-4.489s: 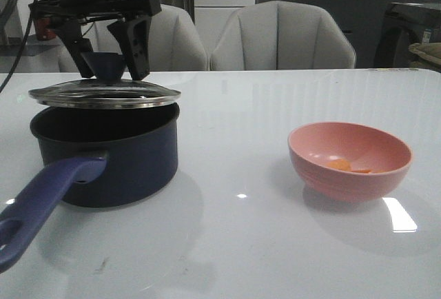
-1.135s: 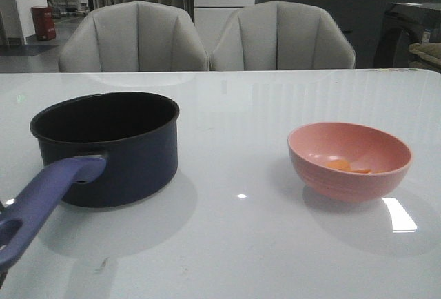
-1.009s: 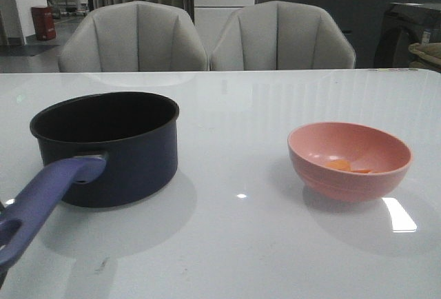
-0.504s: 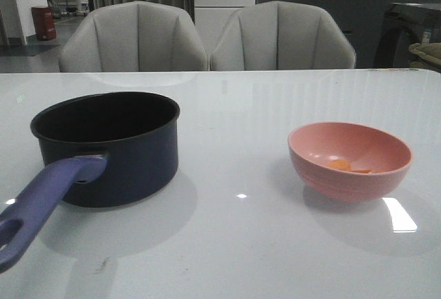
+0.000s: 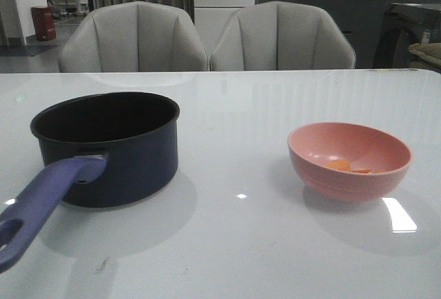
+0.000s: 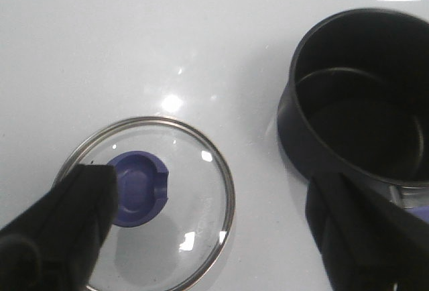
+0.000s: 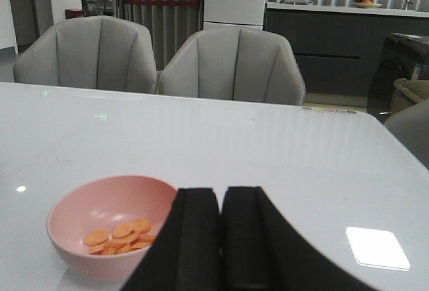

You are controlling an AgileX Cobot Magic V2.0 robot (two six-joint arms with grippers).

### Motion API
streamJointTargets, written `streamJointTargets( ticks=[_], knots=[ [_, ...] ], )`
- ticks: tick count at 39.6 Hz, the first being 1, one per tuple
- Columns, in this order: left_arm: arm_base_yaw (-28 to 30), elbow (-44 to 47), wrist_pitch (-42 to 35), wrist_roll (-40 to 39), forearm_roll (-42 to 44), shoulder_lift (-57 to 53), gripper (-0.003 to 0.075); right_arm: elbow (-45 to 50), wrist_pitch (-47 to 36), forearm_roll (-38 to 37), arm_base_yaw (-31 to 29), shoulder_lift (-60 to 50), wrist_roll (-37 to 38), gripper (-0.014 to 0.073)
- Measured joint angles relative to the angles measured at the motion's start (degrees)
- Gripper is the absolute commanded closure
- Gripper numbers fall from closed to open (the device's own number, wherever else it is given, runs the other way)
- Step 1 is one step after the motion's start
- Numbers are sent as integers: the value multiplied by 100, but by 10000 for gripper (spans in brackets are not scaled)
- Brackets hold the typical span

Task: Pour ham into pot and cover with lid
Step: 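Move the lid beside the saucepan and set it on the table, then move the right gripper above the pink bowl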

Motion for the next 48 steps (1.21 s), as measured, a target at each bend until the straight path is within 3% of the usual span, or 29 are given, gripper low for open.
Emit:
streamJointTargets(
  ticks=[13,24,33,42,48],
  knots=[
    [-659,1154,-605,0,185,-1925,113,0,0,0,0,0,0,458],
    [-950,2165,-1774,0,300,-3102,113,0,0,0,0,0,0,458],
    [-950,2607,-2720,0,304,-3511,113,0,0,0,0,0,0,458],
    [-950,2672,-2825,0,313,-3511,113,0,-35,0,0,0,0,458],
    [-950,2672,-2825,0,313,-3511,113,11,-652,269,0,0,0,458]
  ],
)
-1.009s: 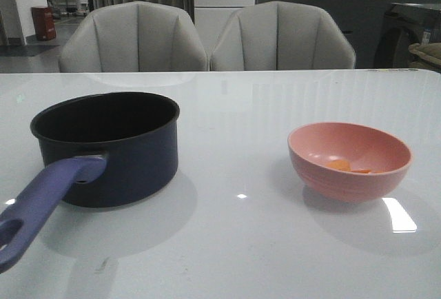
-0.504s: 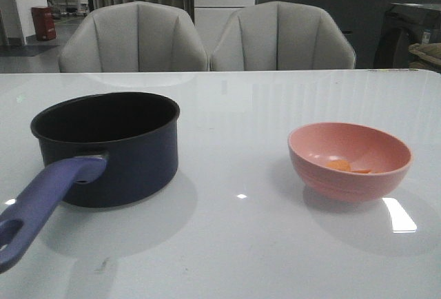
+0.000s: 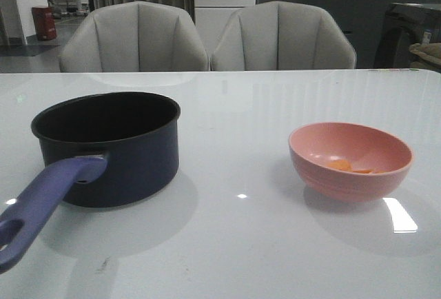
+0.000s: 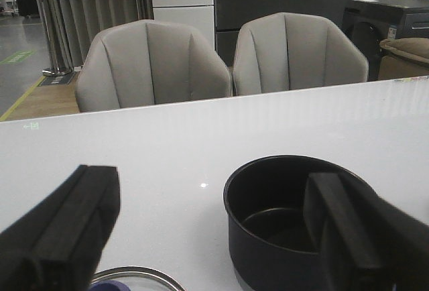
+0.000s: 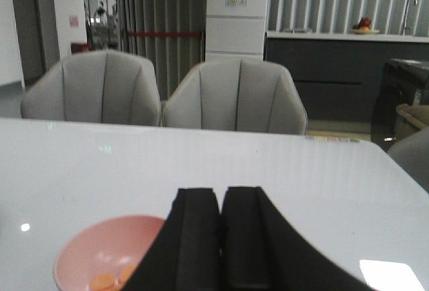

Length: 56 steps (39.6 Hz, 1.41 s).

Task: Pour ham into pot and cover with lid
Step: 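Move the right gripper above the pink bowl, then grasp the rim of the pink bowl with the right gripper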

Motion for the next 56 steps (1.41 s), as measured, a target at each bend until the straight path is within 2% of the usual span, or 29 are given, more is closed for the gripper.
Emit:
streamJointTargets(
  ticks=[4,8,16,25,28,30,36,39,56],
  knots=[
    [0,0,0,0,0,0,113,-234,63,135,0,78,0,458],
    [0,0,0,0,0,0,113,-848,355,171,0,689,0,458],
    [0,12,0,0,0,0,115,-1974,1430,195,0,1929,0,458],
    [0,12,0,0,0,0,115,-2064,1931,279,0,2342,0,454],
    [0,12,0,0,0,0,115,-2104,2002,283,0,2429,0,407],
    [0,12,0,0,0,0,115,-2160,2081,296,0,2530,0,345],
    [0,12,11,0,0,0,115,-2589,2541,318,0,3184,8,86],
    [0,12,20,0,0,0,115,-2872,2745,318,0,3592,8,15],
    [0,12,33,0,0,0,115,-5113,4554,318,0,6369,-4,11]
  ],
)
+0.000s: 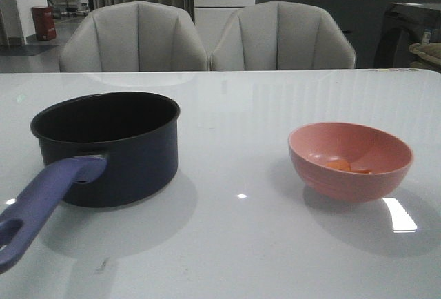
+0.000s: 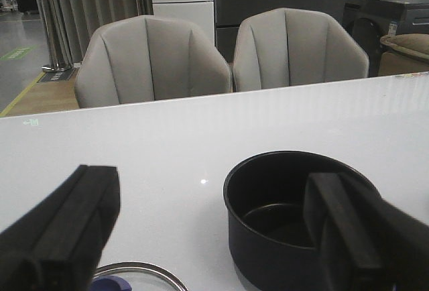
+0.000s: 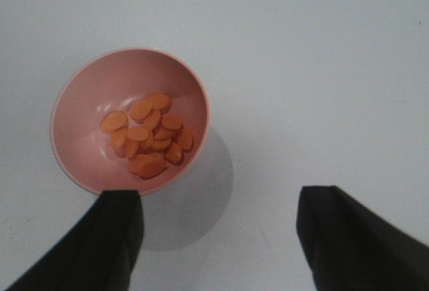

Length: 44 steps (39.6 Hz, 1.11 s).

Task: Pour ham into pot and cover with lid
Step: 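Grasp the rim of the pink bowl with the right gripper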

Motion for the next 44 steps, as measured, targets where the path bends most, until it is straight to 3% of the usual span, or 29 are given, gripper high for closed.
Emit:
streamJointTargets(
  ticks=[12,34,38,44],
  knots=[
    [0,0,78,0,0,0,115,-1537,987,58,0,2075,0,11],
    [0,0,78,0,0,0,115,-2509,1219,265,0,4222,-164,19],
    [0,0,78,0,0,0,115,-2619,1228,475,0,4456,-308,104],
    [0,0,78,0,0,0,115,-2747,1252,754,0,4731,-506,374]
  ],
)
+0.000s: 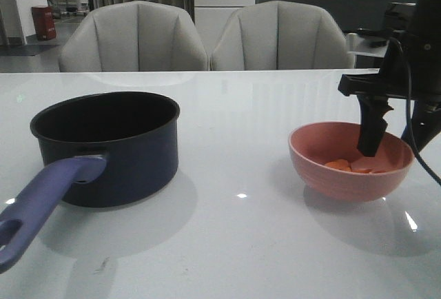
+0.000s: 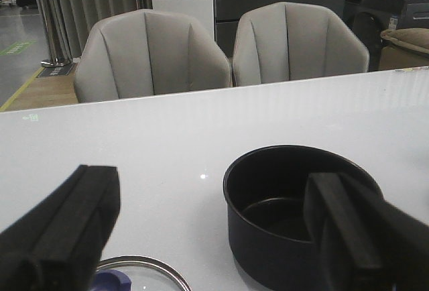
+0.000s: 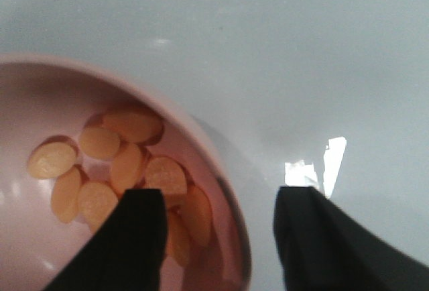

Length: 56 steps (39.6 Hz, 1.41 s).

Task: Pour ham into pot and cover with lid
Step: 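Grasp the rim of the pink bowl with the right gripper, then lift the pink bowl and carry it over the saucepan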

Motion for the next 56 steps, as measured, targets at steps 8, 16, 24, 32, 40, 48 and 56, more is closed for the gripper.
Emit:
streamJointTargets(
  ticks=[8,16,24,32,40,48,56],
  knots=[
    [0,0,0,0,0,0,115,-247,217,51,-11,154,-104,442],
    [0,0,0,0,0,0,115,-612,343,51,26,-108,-242,442],
    [0,0,0,0,0,0,115,-737,120,-83,463,-822,-264,443],
    [0,0,0,0,0,0,115,-737,-217,-388,1304,-1189,-278,451],
    [0,0,0,0,0,0,115,-737,-818,-666,2122,-1225,-278,451],
    [0,0,0,0,0,0,115,-737,-1849,-700,2696,-1225,-278,451],
    [0,0,0,0,0,0,115,-737,-2898,-726,2899,-1058,-278,451]
  ],
)
